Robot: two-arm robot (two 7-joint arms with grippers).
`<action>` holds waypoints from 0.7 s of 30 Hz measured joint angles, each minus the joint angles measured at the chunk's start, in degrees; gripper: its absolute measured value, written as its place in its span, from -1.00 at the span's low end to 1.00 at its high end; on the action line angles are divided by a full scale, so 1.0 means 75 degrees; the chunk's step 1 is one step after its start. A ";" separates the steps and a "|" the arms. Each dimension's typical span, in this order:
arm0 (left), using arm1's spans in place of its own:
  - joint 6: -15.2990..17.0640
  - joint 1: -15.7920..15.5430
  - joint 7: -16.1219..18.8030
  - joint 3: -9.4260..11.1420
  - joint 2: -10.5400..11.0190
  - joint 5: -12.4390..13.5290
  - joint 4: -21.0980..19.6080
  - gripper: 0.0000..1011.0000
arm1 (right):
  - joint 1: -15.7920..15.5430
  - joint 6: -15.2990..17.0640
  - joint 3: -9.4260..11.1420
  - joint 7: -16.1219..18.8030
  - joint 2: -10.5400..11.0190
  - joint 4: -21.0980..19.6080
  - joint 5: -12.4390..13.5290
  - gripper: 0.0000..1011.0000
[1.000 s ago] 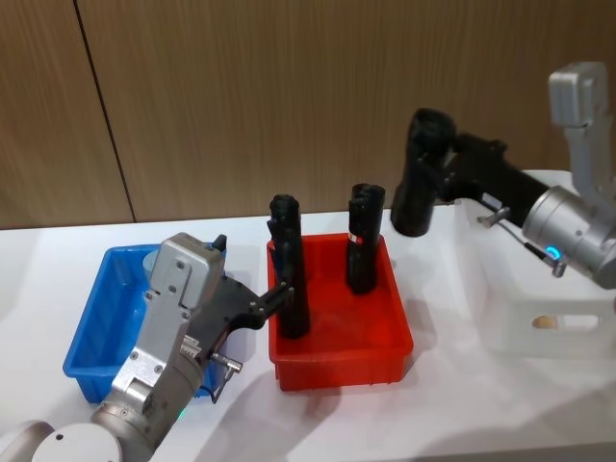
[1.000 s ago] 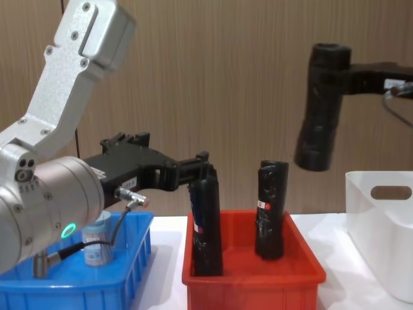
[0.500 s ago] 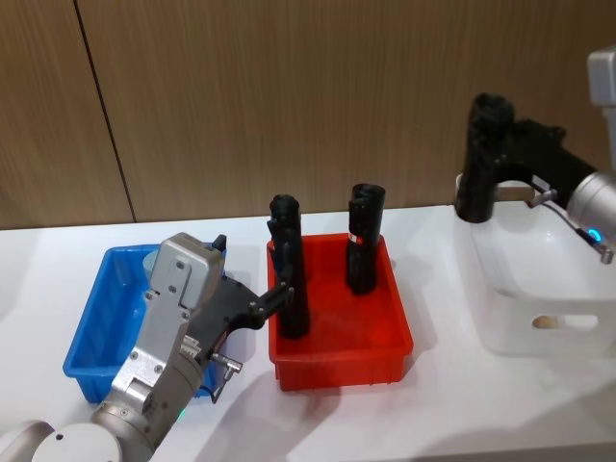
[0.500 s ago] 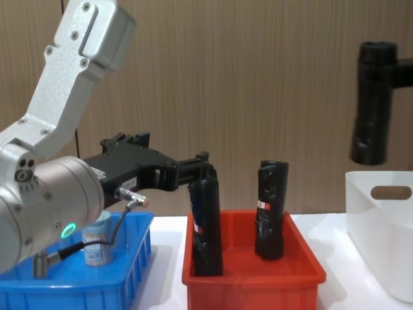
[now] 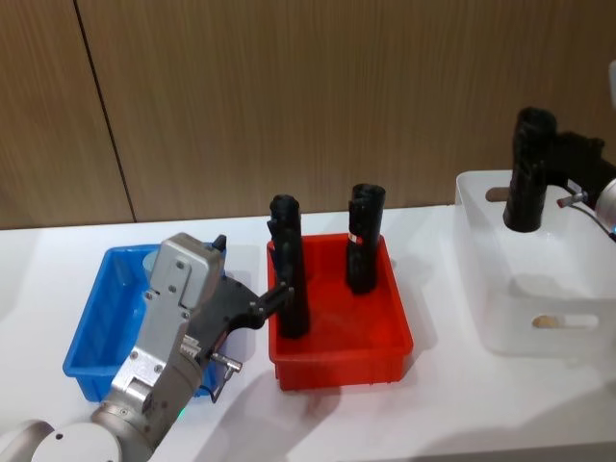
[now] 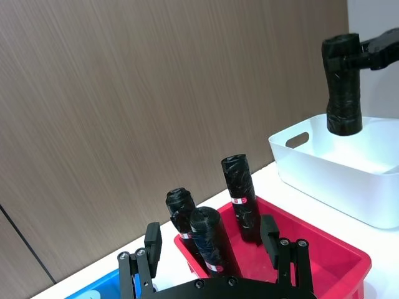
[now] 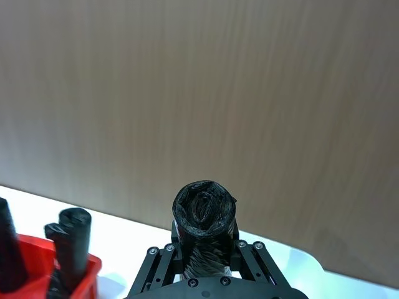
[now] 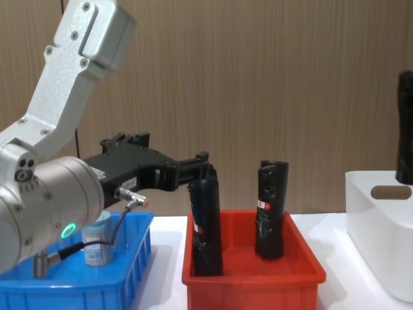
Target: Pick the cotton swabs from the blue box and place them into the white box.
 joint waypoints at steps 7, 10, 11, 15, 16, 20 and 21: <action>0.0000 0.0000 0.0000 0.0000 0.0000 0.0000 0.0000 0.98 | 0.0255 0.0024 0.0036 -0.0048 -0.0024 0.0733 -0.0008 -0.28; 0.0000 0.0000 0.0000 0.0000 0.0000 0.0000 0.0000 0.98 | 0.0388 0.0023 0.0039 -0.0042 -0.0049 0.1113 -0.0007 -0.28; 0.0000 0.0000 0.0000 0.0000 0.0000 0.0000 0.0000 0.98 | 0.0420 0.0021 0.0038 -0.0039 -0.0056 0.1206 -0.0007 -0.28; 0.0000 0.0000 0.0000 0.0000 0.0000 0.0000 0.0000 0.98 | 0.0629 -0.0049 0.0023 0.0013 -0.0105 0.1801 -0.0007 -0.28; 0.0000 0.0000 0.0000 0.0000 0.0000 0.0000 0.0000 0.98 | 0.0674 -0.0066 0.0018 0.0022 -0.0116 0.1897 -0.0007 -0.28; 0.0000 0.0000 0.0000 0.0000 0.0000 0.0000 0.0000 0.98 | 0.0848 -0.0161 -0.0001 0.0071 -0.0155 0.2399 -0.0007 -0.28; 0.0000 0.0000 0.0000 0.0000 0.0000 0.0000 0.0000 0.98 | 0.0909 -0.0195 -0.0006 0.0081 -0.0169 0.2574 -0.0007 -0.28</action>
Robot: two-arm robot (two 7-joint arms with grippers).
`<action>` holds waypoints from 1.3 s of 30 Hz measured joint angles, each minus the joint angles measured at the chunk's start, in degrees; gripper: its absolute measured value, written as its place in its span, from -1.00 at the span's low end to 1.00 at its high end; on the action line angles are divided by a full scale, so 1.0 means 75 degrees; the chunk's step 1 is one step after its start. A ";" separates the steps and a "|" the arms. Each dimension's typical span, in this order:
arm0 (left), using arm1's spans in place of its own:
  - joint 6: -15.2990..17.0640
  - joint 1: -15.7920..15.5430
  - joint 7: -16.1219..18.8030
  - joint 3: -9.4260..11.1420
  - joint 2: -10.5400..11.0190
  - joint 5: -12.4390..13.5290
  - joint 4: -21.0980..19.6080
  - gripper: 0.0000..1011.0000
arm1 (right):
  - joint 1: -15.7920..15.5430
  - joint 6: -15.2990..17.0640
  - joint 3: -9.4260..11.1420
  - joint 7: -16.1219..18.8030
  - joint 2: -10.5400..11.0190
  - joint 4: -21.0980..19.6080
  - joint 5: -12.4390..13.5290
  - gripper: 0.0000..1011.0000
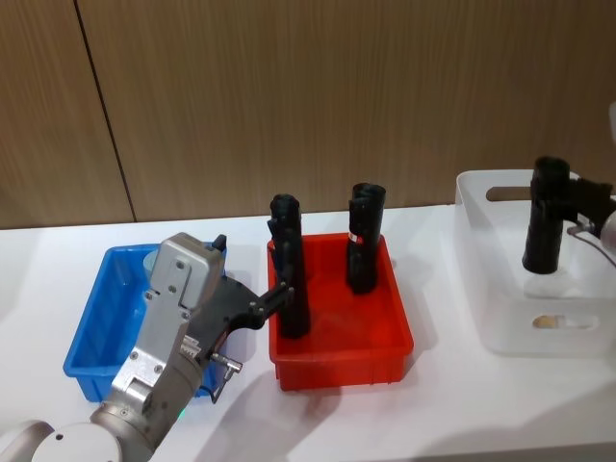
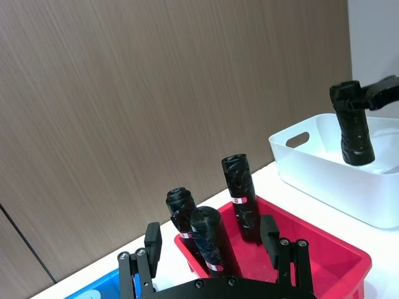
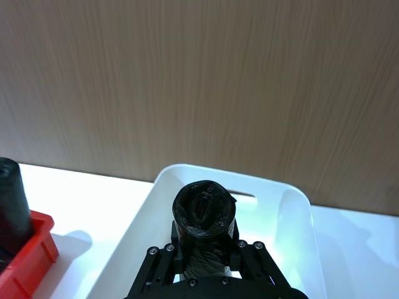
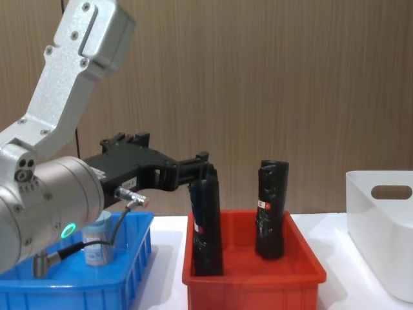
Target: Pick the cotton swabs from the blue box and place them into the white box.
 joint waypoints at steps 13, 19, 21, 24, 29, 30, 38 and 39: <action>0.0000 0.0000 0.0000 0.0000 0.0000 0.0000 0.0000 0.98 | 0.0368 -0.0262 -0.0029 0.0097 -0.0089 0.0984 0.0007 0.14; 0.0000 0.0000 0.0000 0.0000 0.0000 0.0000 0.0000 0.98 | 0.0416 -0.0331 -0.0027 0.0108 -0.0101 0.1164 0.0033 0.53; 0.0000 0.0000 0.0000 0.0000 0.0000 0.0000 0.0000 0.98 | 0.0418 -0.0348 -0.0022 0.0110 -0.0102 0.1180 0.0049 0.66; 0.0000 0.0000 0.0000 0.0000 0.0000 0.0000 0.0000 0.98 | 0.0414 -0.0361 -0.0013 0.0111 -0.0099 0.1178 0.0057 0.80; 0.0000 0.0000 0.0000 0.0000 0.0000 0.0000 0.0000 0.98 | 0.0352 -0.0365 0.0006 0.0111 -0.0085 0.1074 0.0067 0.98; 0.0000 0.0000 0.0000 0.0000 0.0000 0.0000 0.0000 0.98 | 0.0314 -0.0365 0.0017 0.0111 -0.0075 0.1003 0.0074 0.98; 0.0000 0.0000 0.0000 0.0000 0.0000 0.0000 0.0000 0.98 | 0.0072 -0.0312 0.0077 0.0085 -0.0011 0.0531 0.0132 0.98; 0.0000 0.0000 0.0000 0.0000 0.0000 0.0000 0.0000 0.98 | 0.0031 -0.0305 0.0088 0.0079 -0.0001 0.0450 0.0139 0.98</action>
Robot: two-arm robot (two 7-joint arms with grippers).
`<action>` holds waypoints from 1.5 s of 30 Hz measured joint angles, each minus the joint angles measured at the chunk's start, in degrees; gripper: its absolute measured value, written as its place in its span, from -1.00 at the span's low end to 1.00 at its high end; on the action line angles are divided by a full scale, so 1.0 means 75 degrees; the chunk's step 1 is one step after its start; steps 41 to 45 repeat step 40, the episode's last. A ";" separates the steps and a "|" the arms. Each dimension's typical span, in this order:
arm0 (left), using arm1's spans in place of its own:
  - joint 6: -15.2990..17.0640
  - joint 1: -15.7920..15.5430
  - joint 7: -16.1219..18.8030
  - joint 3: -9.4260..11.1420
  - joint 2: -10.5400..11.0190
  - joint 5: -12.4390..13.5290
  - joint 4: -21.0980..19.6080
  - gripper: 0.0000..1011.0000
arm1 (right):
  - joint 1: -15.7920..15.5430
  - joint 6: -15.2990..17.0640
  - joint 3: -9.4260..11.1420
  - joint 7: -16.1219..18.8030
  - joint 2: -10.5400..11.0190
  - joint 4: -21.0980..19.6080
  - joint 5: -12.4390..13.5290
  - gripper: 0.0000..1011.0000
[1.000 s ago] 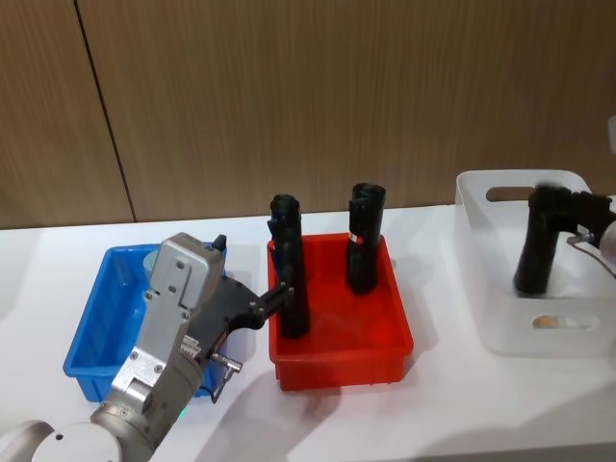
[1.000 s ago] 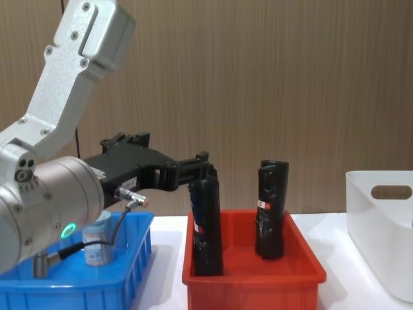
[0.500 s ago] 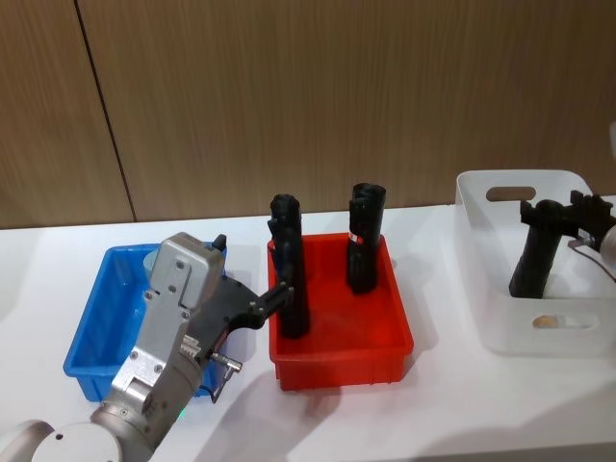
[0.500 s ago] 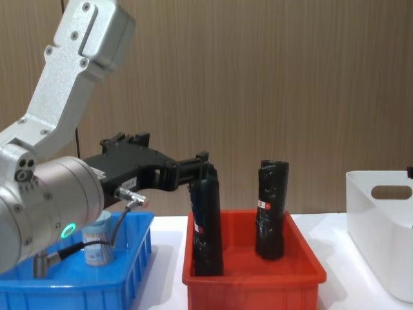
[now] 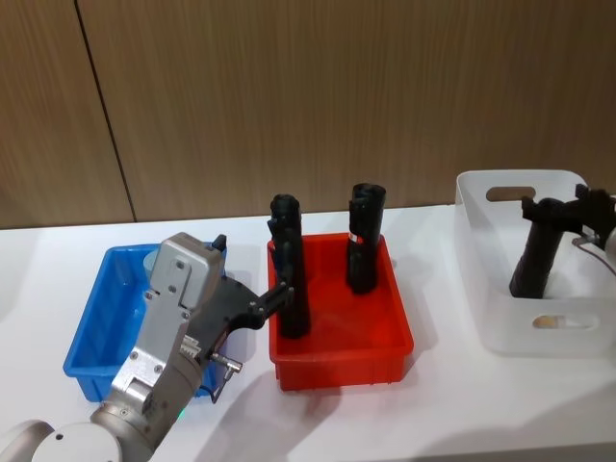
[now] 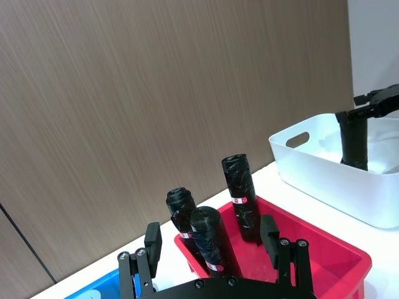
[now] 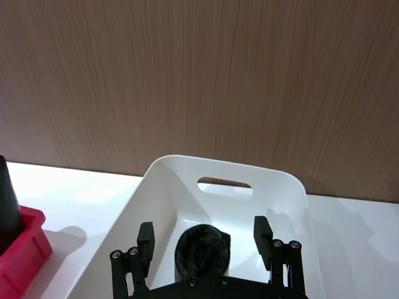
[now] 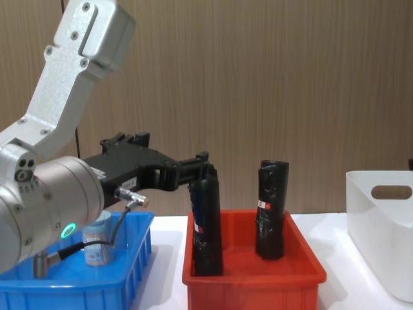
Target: Pick the cotton swabs from the blue box and place them into the white box.
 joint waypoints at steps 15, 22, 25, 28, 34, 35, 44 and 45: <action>0.0000 0.0000 0.0000 0.0000 0.0000 0.0000 0.0000 0.98 | -0.0705 0.0189 0.0169 -0.0119 0.0189 -0.1362 0.0185 0.98; 0.0000 0.0000 0.0000 0.0000 0.0000 0.0000 0.0000 0.98 | -0.0877 0.0235 0.0211 -0.0151 0.0231 -0.1683 0.0231 0.98; 0.0000 0.0000 0.0000 0.0000 0.0000 0.0000 0.0000 0.98 | -0.0929 0.0247 0.0221 -0.0156 0.0243 -0.1776 0.0247 0.98; 0.0000 0.0000 0.0000 0.0000 0.0000 0.0000 0.0000 0.98 | -0.0972 0.0261 0.0232 -0.0164 0.0254 -0.1861 0.0268 0.98; 0.0000 0.0000 0.0000 0.0000 0.0000 0.0000 0.0000 0.98 | -0.1029 0.0278 0.0245 -0.0178 0.0268 -0.1967 0.0280 0.98; 0.0000 0.0000 0.0000 0.0000 0.0000 0.0000 0.0000 0.98 | -0.1035 0.0279 0.0246 -0.0179 0.0269 -0.1978 0.0280 0.98; 0.0000 0.0000 0.0000 0.0000 0.0000 0.0000 0.0000 0.98 | -0.1063 0.0285 0.0251 -0.0184 0.0277 -0.2030 0.0285 0.98; 0.0000 0.0000 0.0000 0.0000 0.0000 0.0000 0.0000 0.98 | -0.1063 0.0285 0.0251 -0.0184 0.0277 -0.2030 0.0285 0.98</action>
